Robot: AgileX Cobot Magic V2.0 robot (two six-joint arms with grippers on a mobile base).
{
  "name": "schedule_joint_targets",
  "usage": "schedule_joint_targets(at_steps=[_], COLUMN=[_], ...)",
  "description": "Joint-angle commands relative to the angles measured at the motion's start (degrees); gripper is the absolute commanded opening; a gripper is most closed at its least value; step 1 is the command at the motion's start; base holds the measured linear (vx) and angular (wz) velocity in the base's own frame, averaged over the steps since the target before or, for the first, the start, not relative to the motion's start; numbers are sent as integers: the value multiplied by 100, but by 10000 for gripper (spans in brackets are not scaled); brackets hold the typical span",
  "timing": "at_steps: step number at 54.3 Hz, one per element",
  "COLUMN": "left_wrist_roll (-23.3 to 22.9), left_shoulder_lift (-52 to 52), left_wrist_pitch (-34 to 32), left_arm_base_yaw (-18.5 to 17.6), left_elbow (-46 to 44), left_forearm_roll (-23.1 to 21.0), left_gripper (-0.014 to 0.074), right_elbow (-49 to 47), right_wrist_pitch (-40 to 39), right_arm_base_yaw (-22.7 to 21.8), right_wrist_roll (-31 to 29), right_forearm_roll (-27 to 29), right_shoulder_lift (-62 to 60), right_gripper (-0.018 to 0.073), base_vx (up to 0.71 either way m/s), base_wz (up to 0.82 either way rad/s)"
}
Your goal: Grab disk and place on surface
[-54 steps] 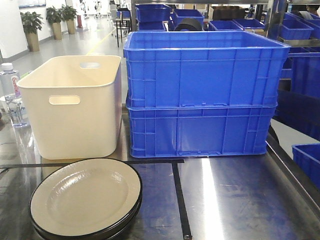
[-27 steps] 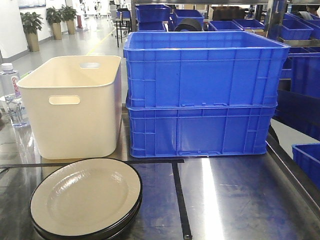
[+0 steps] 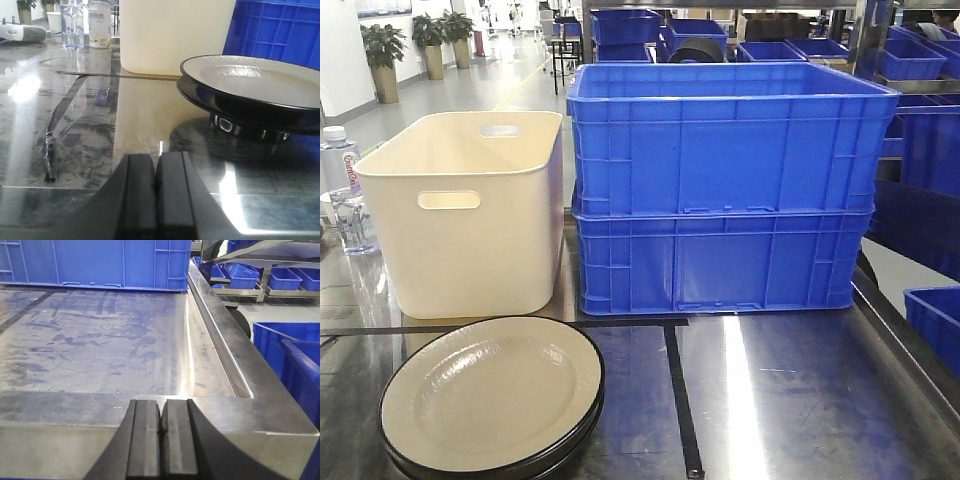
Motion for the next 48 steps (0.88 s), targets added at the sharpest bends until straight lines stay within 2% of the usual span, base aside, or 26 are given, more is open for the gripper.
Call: schedule_joint_targets(at_steps=[1, 48], left_wrist_roll=[8, 8], left_shoulder_lift=[-56, -56], left_wrist_pitch=[-99, -99], left_arm_base_yaw=[5, 5], left_elbow=[-78, -78], left_forearm_roll=[9, 9], left_gripper=[-8, -8], right_elbow=[42, 42], right_wrist_pitch=[-507, -489], right_arm_base_yaw=[-31, -31], right_wrist_roll=[-43, -43], right_forearm_roll=[-15, -15], right_shoulder_lift=[-66, -66], right_gripper=[-8, -8], base_vx=[0, 0], base_wz=[0, 0])
